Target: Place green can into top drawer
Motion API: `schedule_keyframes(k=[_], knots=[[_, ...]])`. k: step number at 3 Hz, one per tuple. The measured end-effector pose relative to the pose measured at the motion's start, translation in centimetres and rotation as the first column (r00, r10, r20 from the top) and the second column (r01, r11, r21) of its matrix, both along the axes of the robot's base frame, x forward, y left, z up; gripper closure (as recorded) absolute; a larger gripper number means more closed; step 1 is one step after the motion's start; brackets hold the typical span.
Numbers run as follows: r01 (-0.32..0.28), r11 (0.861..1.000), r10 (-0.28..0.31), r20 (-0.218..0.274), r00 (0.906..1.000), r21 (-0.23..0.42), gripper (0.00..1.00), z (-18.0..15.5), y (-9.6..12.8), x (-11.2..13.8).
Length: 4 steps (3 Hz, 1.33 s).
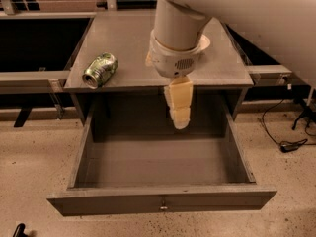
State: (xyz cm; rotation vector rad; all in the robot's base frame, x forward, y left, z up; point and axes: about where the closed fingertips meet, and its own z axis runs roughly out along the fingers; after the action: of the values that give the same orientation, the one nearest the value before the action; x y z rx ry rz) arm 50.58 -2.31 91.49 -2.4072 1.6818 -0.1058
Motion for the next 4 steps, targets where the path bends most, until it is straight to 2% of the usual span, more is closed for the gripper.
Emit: schedule_keyframes(k=[1, 2, 3, 4], knots=[[0.002, 1.0, -0.002, 0.001, 1.0, 0.001, 0.0, 0.0, -0.1, 0.0], [-0.141, 0.99, 0.142, 0.049, 0.9887, -0.015, 0.0, 0.1, 1.6, 3.2], [-0.299, 0.953, 0.304, 0.108, 0.9466, -0.056, 0.0, 1.7, 4.1, 8.0], [-0.423, 0.898, 0.436, 0.127, 0.8909, -0.12, 0.0, 2.6, 7.3, 12.6]])
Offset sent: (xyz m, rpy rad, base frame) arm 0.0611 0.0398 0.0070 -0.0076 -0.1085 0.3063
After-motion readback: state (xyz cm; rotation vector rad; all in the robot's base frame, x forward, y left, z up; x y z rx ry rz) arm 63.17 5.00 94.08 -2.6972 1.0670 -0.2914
